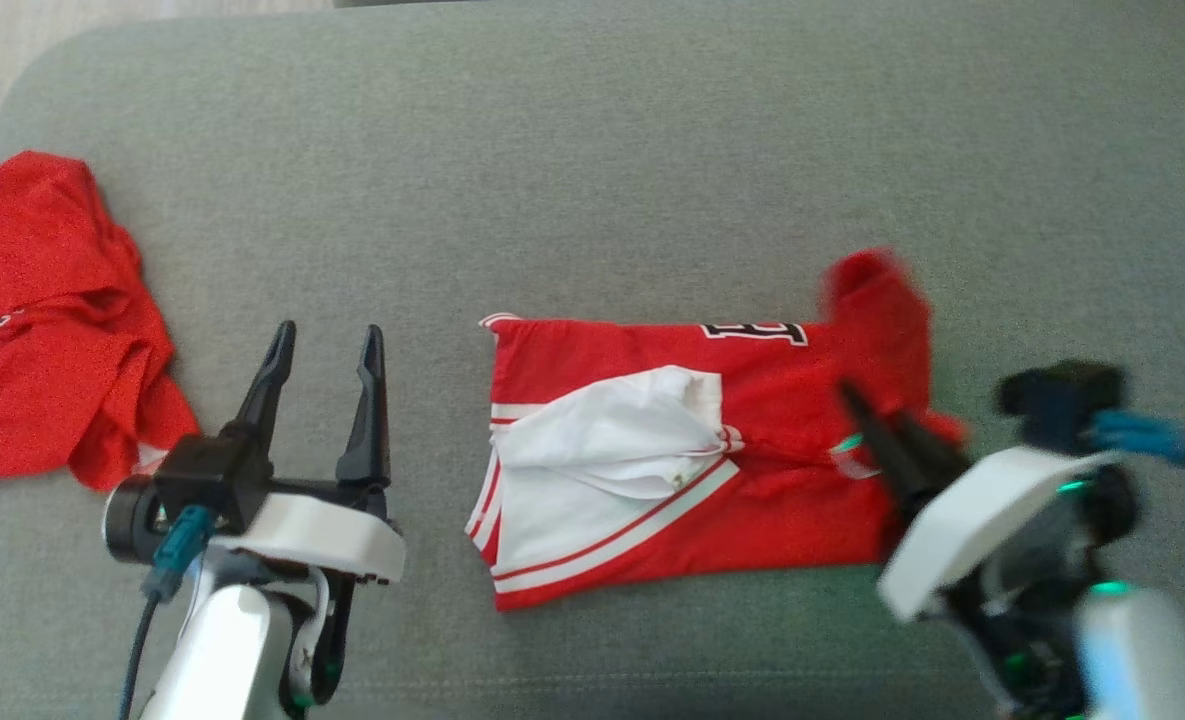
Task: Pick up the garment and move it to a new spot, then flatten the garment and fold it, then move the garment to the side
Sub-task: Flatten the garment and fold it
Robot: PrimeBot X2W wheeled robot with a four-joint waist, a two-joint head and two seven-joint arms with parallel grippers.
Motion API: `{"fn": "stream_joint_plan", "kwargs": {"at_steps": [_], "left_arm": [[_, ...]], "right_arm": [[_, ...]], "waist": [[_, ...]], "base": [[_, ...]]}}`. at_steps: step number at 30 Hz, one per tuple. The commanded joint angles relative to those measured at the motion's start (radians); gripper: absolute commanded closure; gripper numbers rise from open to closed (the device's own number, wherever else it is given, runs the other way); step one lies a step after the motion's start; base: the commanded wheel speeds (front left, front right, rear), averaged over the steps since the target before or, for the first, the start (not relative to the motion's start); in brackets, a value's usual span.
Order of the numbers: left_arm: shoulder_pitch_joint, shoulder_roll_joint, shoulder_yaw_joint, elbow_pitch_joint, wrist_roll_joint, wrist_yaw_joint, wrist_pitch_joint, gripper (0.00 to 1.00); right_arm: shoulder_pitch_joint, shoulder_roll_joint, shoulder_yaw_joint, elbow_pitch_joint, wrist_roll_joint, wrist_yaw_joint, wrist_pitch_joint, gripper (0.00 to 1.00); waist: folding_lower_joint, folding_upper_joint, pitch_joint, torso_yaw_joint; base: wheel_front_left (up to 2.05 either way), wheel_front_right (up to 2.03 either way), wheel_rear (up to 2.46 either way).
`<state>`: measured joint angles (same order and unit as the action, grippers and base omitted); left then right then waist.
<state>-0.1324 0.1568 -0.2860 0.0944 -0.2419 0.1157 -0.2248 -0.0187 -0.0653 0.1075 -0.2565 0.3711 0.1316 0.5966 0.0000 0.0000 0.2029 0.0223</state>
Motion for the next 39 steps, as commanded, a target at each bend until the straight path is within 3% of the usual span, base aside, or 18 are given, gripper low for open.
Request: {"fn": "stream_joint_plan", "kwargs": {"at_steps": [1,9,19,20,21,22,30,34,39], "left_arm": [[-0.024,0.017,0.024,-0.034,-0.006,0.004,0.001,0.00],[-0.031,0.013,0.008,-0.033,-0.008,0.004,0.004,0.00],[-0.047,0.007,0.001,-0.021,-0.013,0.006,-0.004,0.00],[-0.049,0.007,0.001,-0.020,-0.013,0.007,-0.005,0.00],[-0.050,0.007,0.001,-0.019,-0.013,0.007,-0.006,0.00],[-0.050,0.007,0.001,-0.018,-0.014,0.007,-0.007,0.00],[-0.061,0.010,-0.005,-0.011,-0.008,0.014,-0.013,0.00],[-0.059,0.013,-0.004,-0.012,-0.008,0.018,-0.016,0.00],[-0.054,0.018,0.000,-0.016,-0.011,0.025,-0.018,0.00]], "right_arm": [[-0.040,0.010,0.078,0.000,0.039,-0.001,-0.029,1.00],[-0.119,0.015,0.321,0.208,0.276,-0.001,-0.229,1.00],[-0.236,0.015,0.457,0.417,0.333,-0.001,-0.355,1.00],[-0.246,0.015,0.467,0.425,0.342,-0.001,-0.370,0.71],[-0.257,0.015,0.475,0.435,0.345,-0.001,-0.384,0.06],[-0.266,0.015,0.485,0.442,0.349,-0.001,-0.400,0.00],[-0.326,0.015,0.504,0.421,0.372,-0.001,-0.593,0.00],[-0.342,0.015,0.422,0.399,0.280,-0.001,-0.676,0.00],[-0.318,-0.004,0.259,0.343,0.116,-0.001,-0.698,0.00]], "waist": [[0.0000,0.0000,-0.003,0.015],[0.0000,0.0000,0.017,0.059],[0.0000,0.0000,0.046,0.077],[0.0000,0.0000,0.048,0.077],[0.0000,0.0000,0.051,0.076],[0.0000,0.0000,0.052,0.075],[0.0000,0.0000,0.055,0.061],[0.0000,0.0000,0.052,0.052],[0.0000,0.0000,0.049,0.041]], "base": [[0.00,0.00,0.00],[0.00,0.00,0.00],[0.00,0.00,0.00],[0.00,0.00,0.00],[0.00,0.00,0.00],[0.00,0.00,0.00],[0.00,0.00,0.00],[0.00,0.00,0.00],[0.00,0.00,0.00]]}}
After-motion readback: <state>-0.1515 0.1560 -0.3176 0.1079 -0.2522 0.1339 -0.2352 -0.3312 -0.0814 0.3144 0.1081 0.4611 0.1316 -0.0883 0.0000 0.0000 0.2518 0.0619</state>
